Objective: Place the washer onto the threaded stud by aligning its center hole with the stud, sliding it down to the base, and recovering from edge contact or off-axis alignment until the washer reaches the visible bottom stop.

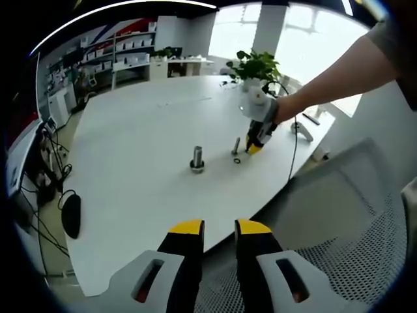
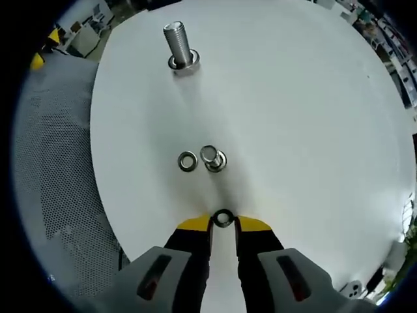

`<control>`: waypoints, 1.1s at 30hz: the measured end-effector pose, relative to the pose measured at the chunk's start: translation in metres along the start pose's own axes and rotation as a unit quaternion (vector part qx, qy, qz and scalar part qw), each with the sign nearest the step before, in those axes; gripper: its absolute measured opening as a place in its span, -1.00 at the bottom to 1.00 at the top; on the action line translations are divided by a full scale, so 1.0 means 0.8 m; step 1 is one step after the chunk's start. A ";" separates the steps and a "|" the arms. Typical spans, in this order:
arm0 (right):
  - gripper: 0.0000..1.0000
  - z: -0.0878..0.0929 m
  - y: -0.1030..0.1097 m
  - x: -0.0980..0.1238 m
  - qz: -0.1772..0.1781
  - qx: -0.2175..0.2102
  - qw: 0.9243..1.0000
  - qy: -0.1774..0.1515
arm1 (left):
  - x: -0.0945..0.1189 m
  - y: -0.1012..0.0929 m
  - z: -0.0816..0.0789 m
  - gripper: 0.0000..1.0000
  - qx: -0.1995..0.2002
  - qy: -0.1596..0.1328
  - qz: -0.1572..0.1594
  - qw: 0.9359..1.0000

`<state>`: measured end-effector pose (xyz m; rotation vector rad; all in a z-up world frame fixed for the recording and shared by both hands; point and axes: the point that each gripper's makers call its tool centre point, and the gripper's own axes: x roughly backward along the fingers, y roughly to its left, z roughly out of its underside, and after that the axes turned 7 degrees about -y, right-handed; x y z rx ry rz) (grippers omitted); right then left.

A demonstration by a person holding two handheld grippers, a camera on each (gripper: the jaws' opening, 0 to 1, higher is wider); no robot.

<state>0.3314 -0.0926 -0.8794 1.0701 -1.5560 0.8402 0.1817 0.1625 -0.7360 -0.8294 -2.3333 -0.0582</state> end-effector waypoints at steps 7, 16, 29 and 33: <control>-0.68 0.000 0.000 0.000 0.005 -0.007 1.000 0.004 | 0.000 0.000 0.000 -0.68 0.000 0.001 0.000 1.000; -0.71 -0.001 -0.005 -0.001 0.011 -0.055 0.998 -0.003 | -0.001 0.000 0.001 -0.68 0.000 0.003 -0.001 1.000; -0.69 -0.002 0.000 0.000 0.038 -0.041 0.998 0.026 | 0.000 0.001 0.001 -0.68 -0.001 0.003 -0.004 1.000; -0.70 -0.002 -0.001 0.001 0.044 -0.060 0.997 -0.004 | -0.001 0.001 0.001 -0.68 -0.001 0.004 -0.003 1.000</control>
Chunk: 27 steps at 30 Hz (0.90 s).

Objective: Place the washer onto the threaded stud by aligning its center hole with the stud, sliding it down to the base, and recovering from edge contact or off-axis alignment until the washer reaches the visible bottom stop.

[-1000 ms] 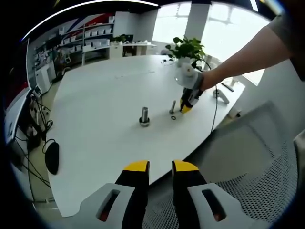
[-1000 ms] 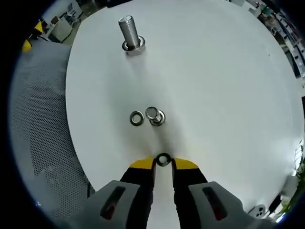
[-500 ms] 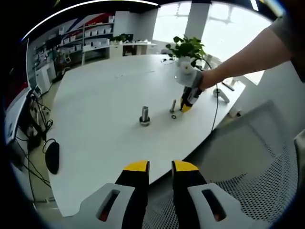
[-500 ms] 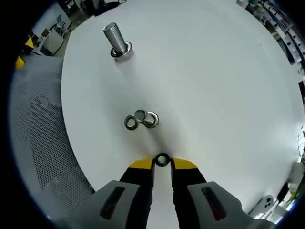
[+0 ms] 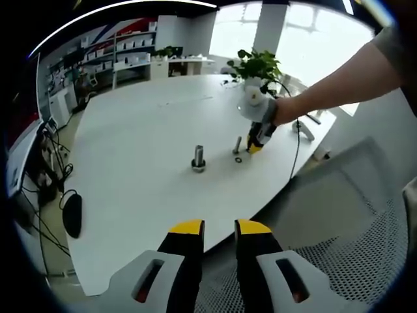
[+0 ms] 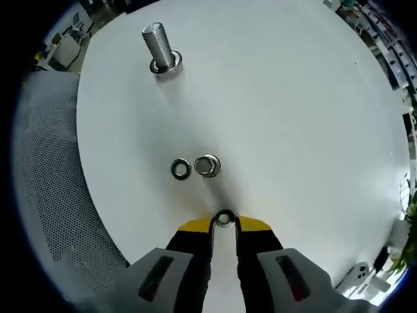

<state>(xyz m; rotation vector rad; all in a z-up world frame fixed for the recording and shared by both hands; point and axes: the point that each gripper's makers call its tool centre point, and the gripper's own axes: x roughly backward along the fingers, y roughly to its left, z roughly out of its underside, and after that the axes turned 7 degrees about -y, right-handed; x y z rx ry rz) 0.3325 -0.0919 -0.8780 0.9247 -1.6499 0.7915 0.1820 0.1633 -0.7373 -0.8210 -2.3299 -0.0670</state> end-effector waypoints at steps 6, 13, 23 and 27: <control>-0.70 0.002 -0.001 0.000 0.000 -0.018 1.000 -0.021 | 0.000 0.000 0.000 -0.68 -0.001 0.000 0.000 1.000; -0.70 -0.001 0.002 0.000 0.004 -0.017 1.000 -0.020 | 0.000 0.000 0.000 -0.69 -0.001 0.000 0.001 1.000; -0.72 0.001 0.002 0.001 0.013 -0.013 1.000 -0.020 | 0.000 -0.001 0.000 -0.69 -0.003 0.001 0.001 1.000; -0.72 0.000 0.006 0.007 0.012 -0.014 0.999 -0.026 | 0.000 -0.001 0.000 -0.69 -0.003 0.000 0.001 1.000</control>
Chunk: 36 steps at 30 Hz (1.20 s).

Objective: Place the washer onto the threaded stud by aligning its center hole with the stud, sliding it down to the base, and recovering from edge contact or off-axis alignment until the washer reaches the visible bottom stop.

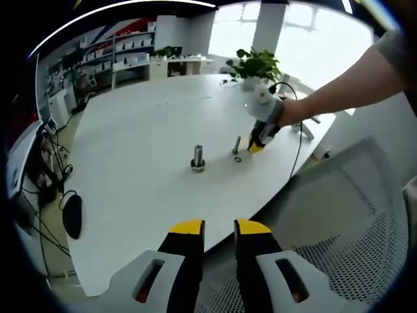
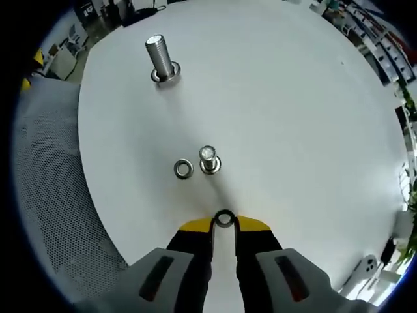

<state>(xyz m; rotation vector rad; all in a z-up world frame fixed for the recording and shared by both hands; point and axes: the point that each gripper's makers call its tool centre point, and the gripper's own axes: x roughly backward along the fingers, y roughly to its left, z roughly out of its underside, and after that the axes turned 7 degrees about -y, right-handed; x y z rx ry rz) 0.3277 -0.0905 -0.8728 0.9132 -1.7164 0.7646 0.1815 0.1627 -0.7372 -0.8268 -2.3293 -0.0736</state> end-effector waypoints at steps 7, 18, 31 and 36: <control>-0.72 -0.013 0.003 0.014 -0.001 0.000 1.000 -0.022 | 0.000 0.000 -0.001 -0.69 0.000 -0.002 0.001 1.000; -0.72 -0.037 0.002 0.031 0.003 0.014 0.999 -0.046 | 0.000 -0.001 -0.001 -0.66 0.003 -0.004 0.003 1.000; -0.72 -0.058 0.001 0.052 0.008 0.024 0.997 -0.075 | 0.000 -0.001 -0.002 -0.64 0.003 -0.006 0.004 1.000; -0.72 -0.069 0.004 0.057 0.008 0.038 0.996 -0.083 | 0.000 -0.001 -0.002 -0.64 0.003 -0.007 0.003 1.000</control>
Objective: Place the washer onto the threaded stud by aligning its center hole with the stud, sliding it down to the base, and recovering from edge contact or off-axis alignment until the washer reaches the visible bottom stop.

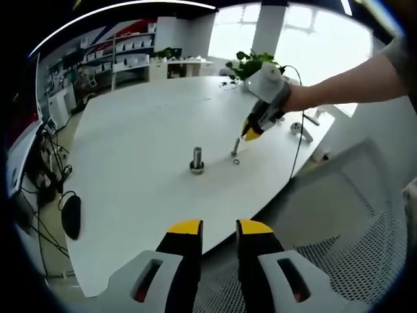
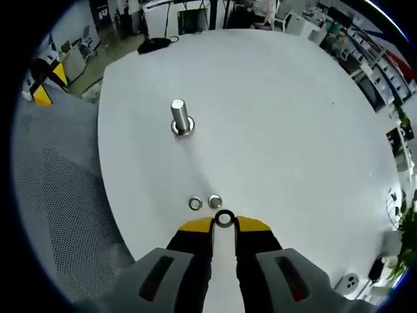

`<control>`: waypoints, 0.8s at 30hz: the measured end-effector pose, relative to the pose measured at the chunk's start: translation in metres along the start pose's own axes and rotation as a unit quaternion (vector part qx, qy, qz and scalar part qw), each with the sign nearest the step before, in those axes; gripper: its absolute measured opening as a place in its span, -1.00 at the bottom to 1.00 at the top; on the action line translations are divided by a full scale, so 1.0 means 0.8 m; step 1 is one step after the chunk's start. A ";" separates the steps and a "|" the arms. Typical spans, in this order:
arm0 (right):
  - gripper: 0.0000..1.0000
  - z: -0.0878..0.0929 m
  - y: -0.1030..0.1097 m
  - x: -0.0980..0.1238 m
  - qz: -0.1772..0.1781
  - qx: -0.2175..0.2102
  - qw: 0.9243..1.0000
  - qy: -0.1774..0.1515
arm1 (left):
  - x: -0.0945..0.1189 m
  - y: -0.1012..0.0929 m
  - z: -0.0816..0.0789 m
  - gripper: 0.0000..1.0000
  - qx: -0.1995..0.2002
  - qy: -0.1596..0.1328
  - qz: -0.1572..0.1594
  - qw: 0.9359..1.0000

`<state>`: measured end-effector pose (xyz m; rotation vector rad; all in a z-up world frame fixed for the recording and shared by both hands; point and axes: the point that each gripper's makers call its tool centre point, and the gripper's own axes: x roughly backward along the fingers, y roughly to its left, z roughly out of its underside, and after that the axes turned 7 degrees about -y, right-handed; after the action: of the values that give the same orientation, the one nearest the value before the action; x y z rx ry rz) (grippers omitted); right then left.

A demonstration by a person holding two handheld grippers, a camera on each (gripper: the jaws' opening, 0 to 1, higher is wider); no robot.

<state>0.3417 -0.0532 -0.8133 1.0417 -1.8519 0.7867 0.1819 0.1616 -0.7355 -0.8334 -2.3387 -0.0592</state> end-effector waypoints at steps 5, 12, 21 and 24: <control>-0.72 -0.001 0.002 -0.001 -0.004 0.012 1.000 0.004 | 0.000 0.001 0.000 -0.64 0.000 0.000 -0.001 1.000; -0.72 -0.009 0.005 -0.003 -0.008 0.018 1.000 -0.004 | 0.000 0.001 0.000 -0.65 0.000 0.000 -0.002 1.000; -0.72 -0.018 0.010 -0.010 -0.015 0.025 1.000 -0.004 | 0.001 0.001 0.000 -0.65 0.000 0.000 -0.002 1.000; -0.72 -0.017 0.009 -0.012 -0.014 0.027 1.000 -0.001 | 0.001 0.001 0.000 -0.65 0.000 0.000 -0.002 1.000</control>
<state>0.3432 -0.0352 -0.8165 1.1006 -1.8223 0.8236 0.1821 0.1627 -0.7353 -0.8300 -2.3402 -0.0612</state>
